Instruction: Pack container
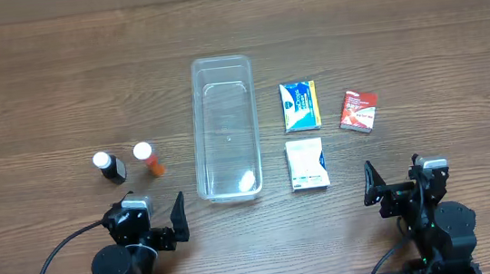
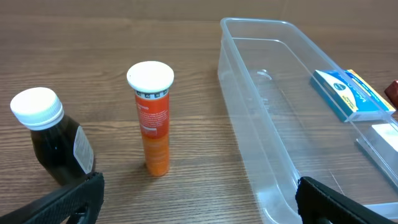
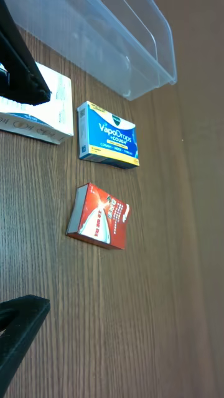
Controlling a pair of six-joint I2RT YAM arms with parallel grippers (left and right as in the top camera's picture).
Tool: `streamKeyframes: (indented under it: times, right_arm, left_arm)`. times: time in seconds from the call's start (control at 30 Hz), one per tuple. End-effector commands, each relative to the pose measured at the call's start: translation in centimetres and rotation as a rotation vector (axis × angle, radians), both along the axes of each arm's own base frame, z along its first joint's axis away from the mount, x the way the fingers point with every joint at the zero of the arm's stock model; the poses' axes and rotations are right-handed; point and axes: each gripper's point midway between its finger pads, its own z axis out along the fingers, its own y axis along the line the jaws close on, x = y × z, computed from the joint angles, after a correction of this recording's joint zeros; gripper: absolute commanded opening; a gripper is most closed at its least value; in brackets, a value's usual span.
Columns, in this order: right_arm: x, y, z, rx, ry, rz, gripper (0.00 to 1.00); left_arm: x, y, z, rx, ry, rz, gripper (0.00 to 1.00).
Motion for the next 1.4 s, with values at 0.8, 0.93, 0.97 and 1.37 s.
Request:
streamKeyframes:
  times: [0.8,0.93,0.97,1.37]
  right_arm:
    - [0.0,0.1,-0.1,-0.003,-0.008,0.007,1.0]
    - [0.0,0.1,-0.1,-0.003,-0.008,0.007,1.0]
    - [0.0,0.1,-0.1,-0.003,-0.008,0.007,1.0]
    - [-0.1,5.0,6.0,0.235,-0.207,0.26,1.0]
  left_arm:
    - [0.0,0.1,0.1,0.014,-0.013,-0.002,1.0]
    - [0.0,0.1,0.1,0.014,-0.013,-0.002,1.0]
    - [0.0,0.1,0.1,0.014,-0.013,-0.002,1.0]
    - [0.0,0.1,0.1,0.014,-0.013,-0.002,1.0]
